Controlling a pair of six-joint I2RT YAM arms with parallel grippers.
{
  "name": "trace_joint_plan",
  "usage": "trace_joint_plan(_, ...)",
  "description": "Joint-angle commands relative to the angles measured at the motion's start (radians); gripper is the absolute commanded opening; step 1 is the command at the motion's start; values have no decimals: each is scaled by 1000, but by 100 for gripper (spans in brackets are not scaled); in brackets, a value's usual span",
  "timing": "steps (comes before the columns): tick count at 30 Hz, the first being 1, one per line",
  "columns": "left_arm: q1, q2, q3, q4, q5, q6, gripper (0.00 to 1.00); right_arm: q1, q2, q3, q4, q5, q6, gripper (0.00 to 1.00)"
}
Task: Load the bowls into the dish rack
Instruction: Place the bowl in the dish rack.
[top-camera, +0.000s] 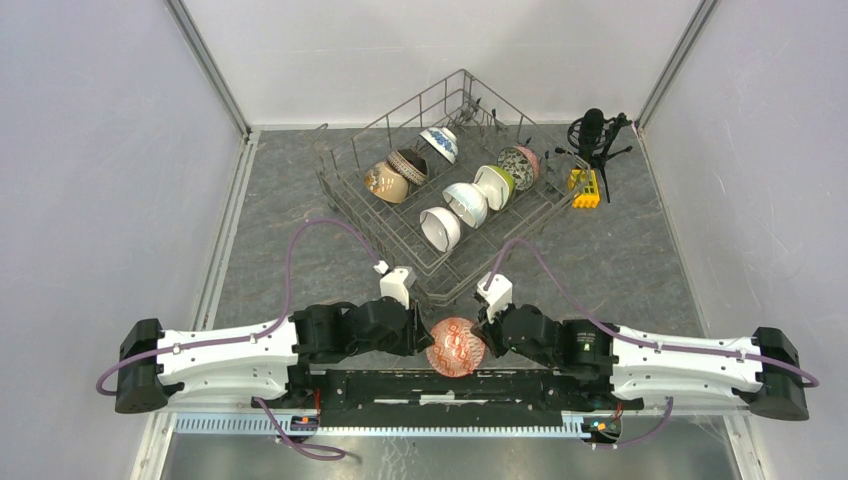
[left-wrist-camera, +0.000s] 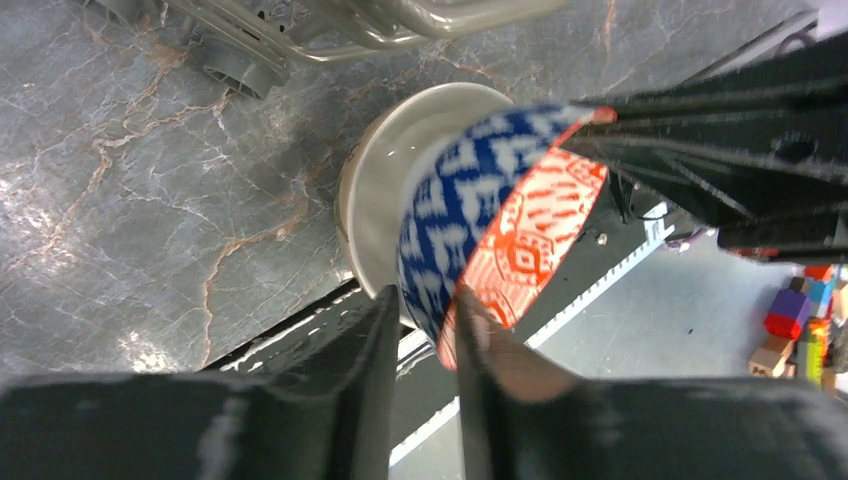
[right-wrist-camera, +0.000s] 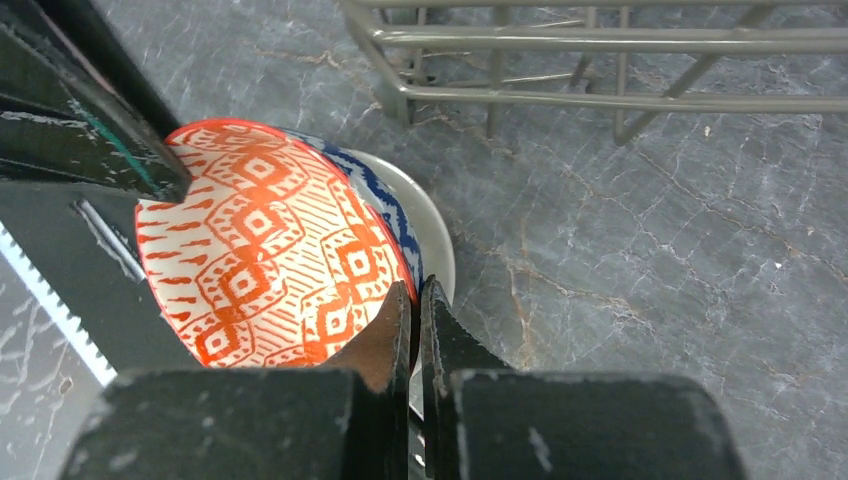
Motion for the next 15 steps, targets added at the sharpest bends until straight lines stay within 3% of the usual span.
trace_joint_plan(1,13,-4,32,36,-70,40,41,72,11,103,7,-2,9,0)
trace_joint_plan(4,13,10,39,37,-67,45,50,103,31,129,-11,35,17,0)
trace_joint_plan(15,9,24,32,36,-45,54,48,135,75,203,-54,122,49,0)
